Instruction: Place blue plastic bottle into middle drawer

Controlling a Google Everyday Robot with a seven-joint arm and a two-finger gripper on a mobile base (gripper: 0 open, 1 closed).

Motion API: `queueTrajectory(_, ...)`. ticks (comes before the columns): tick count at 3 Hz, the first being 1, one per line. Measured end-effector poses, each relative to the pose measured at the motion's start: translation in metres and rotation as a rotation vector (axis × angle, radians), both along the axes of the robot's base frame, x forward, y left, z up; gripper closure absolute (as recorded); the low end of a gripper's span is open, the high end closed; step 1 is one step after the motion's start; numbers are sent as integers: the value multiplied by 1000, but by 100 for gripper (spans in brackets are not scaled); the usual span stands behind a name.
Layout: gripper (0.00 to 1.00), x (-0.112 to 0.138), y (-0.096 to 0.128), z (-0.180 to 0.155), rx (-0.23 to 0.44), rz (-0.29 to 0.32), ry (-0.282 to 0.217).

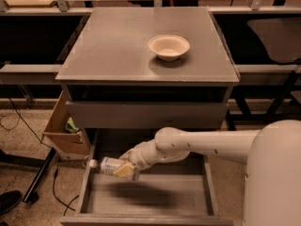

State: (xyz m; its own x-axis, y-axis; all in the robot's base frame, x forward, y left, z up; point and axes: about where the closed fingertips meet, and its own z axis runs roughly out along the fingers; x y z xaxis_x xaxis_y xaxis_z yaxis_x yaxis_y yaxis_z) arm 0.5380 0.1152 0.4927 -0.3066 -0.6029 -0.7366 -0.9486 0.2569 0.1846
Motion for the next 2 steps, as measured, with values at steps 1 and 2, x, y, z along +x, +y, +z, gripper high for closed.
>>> queueTrajectory(1,89,8,-12,-28,-7,-120,25)
queueTrajectory(2,69,14,-18,-41,-15,-191,36)
